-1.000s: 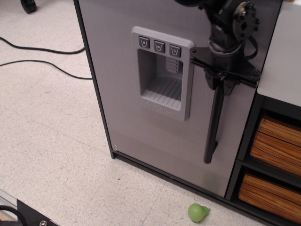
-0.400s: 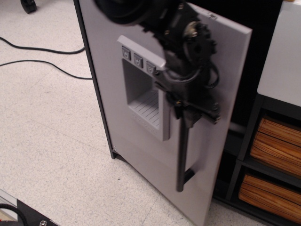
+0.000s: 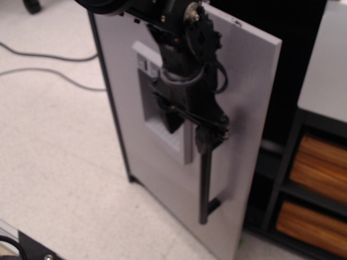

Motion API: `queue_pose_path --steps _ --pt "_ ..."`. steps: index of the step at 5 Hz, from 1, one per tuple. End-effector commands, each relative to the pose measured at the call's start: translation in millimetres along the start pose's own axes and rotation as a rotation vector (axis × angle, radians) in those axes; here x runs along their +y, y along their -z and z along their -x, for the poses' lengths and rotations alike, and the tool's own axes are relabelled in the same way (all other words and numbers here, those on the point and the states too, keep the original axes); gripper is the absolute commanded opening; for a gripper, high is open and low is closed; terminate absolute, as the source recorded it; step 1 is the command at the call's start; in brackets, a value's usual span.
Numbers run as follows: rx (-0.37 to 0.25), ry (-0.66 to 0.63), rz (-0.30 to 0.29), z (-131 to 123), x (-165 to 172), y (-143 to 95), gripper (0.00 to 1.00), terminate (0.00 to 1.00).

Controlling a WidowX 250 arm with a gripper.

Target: Open fridge

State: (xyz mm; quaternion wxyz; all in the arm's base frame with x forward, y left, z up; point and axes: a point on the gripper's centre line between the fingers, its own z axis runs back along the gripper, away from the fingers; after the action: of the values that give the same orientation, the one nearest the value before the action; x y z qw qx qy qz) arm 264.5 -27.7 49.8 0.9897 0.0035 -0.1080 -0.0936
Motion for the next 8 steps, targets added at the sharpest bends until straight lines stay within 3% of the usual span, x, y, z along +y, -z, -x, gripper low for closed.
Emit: queue_pose_path --steps 1,3,4,5,6,8 --pt "0.059 0.140 0.004 21 -17 8 1.00 0.00" --pt "0.047 0.244 0.091 4 -99 23 1.00 0.00" --pt "0.044 0.247 0.138 -14 -133 29 1.00 0.00" --pt "0.003 0.240 0.145 -38 -158 33 1.00 0.00" --pt "-0.036 0.212 0.137 -65 -162 35 1.00 0.00" --pt "-0.090 0.107 0.096 -95 -137 26 1.00 0.00"
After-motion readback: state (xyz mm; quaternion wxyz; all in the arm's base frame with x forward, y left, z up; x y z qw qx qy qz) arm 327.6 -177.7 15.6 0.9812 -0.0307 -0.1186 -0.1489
